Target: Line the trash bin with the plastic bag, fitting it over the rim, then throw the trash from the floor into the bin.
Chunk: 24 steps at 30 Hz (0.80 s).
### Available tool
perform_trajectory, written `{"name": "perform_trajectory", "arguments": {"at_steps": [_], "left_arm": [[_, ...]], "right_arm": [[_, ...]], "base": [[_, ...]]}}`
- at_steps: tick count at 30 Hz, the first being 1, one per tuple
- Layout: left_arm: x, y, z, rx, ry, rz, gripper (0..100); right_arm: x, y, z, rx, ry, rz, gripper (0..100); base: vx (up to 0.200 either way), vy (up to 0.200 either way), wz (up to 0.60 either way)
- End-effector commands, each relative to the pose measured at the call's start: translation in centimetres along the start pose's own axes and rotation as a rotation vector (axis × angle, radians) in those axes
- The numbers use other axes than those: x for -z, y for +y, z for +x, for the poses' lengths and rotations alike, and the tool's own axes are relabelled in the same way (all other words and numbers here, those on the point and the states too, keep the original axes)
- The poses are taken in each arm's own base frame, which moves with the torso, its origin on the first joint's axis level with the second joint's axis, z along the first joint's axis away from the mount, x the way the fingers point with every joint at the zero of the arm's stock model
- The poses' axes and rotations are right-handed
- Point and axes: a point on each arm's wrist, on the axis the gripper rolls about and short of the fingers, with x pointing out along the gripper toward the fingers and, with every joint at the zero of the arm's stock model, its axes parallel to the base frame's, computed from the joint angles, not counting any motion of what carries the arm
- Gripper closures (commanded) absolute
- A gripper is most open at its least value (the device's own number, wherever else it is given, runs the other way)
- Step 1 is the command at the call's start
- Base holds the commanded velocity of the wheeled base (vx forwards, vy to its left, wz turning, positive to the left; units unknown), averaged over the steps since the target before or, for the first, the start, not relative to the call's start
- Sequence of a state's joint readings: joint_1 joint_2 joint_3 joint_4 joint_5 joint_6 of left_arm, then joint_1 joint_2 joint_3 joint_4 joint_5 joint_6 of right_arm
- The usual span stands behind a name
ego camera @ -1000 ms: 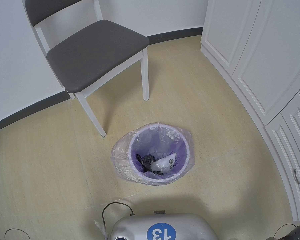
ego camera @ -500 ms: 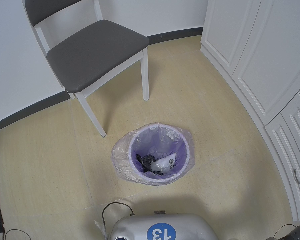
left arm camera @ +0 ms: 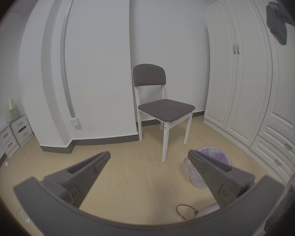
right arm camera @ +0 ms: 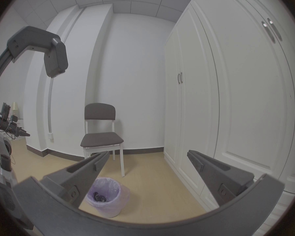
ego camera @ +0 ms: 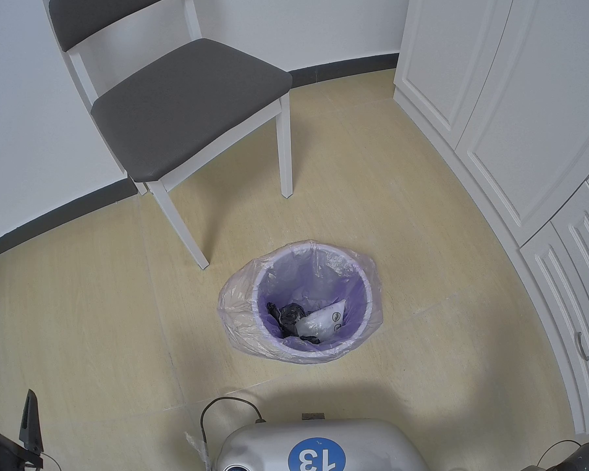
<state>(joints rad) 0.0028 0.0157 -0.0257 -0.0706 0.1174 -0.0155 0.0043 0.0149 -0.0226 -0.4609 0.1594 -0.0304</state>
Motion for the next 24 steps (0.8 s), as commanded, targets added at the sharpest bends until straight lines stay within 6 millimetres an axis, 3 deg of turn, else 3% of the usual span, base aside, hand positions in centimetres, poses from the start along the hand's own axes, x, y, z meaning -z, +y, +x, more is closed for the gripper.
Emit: {"name": "perform_trajectory", "arguments": {"at_steps": [1,24], "left_arm": [[0.8,0.0,0.0,0.005,0.015,0.000,0],[1.4,-0.2,0.0,0.113,0.077,0.011,0]], "right_arm": [[0.8,0.1,-0.2,-0.001,0.031,0.002,0],[3.2,0.2,-0.5,0.003,0.260,0.034,0]], "base": [[0.000,0.000,0.00],[0.000,0.000,0.00]]}}
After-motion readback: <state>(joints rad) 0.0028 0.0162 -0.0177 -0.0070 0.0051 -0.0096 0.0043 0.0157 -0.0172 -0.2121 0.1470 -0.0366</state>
